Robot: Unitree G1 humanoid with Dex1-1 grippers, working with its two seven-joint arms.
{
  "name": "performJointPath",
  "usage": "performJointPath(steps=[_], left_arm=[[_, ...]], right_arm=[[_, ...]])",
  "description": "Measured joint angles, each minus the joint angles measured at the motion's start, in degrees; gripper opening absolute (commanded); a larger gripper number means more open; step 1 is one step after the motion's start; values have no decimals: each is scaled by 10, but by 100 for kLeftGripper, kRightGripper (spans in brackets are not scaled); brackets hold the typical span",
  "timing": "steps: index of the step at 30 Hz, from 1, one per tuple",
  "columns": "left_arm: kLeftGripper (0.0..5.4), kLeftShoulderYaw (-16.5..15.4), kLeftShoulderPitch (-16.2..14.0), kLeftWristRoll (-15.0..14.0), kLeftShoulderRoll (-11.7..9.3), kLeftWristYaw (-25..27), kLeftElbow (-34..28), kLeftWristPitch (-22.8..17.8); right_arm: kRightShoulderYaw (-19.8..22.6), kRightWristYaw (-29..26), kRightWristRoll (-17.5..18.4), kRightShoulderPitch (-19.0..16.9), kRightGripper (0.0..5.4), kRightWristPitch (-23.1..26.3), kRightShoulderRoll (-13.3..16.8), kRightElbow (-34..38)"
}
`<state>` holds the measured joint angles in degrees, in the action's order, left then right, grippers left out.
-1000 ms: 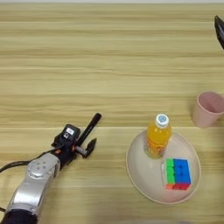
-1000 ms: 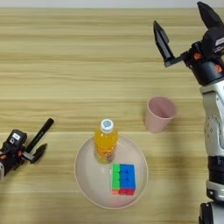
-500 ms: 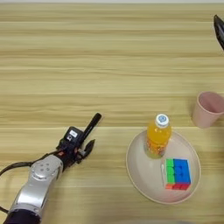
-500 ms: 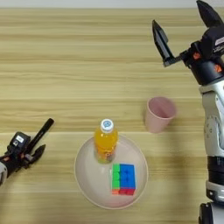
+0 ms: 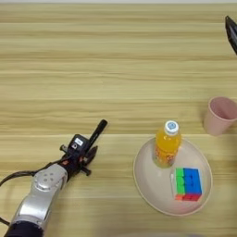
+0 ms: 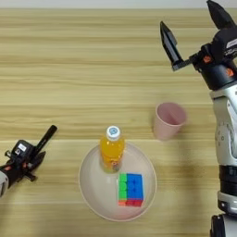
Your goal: Move the objects on the table
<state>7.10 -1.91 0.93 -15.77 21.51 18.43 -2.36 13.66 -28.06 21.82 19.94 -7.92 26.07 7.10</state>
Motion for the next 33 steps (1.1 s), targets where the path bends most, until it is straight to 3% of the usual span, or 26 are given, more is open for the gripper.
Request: performJointPath(steps=[6, 21, 28, 33], left_arm=[[84, 0, 0, 0, 3, 0, 2, 3], [82, -3, 9, -1, 4, 1, -26, 5], [82, -14, 61, 0, -19, 8, -50, 4], [82, -17, 126, -1, -22, 22, -61, 4]], right_arm=[[0, 0, 0, 0, 540, 0, 0, 1], [-5, 1, 0, 0, 540, 0, -5, 2], [-9, 2, 0, 7, 540, -1, -18, -2], [-24, 4, -1, 30, 540, -2, -40, -13]])
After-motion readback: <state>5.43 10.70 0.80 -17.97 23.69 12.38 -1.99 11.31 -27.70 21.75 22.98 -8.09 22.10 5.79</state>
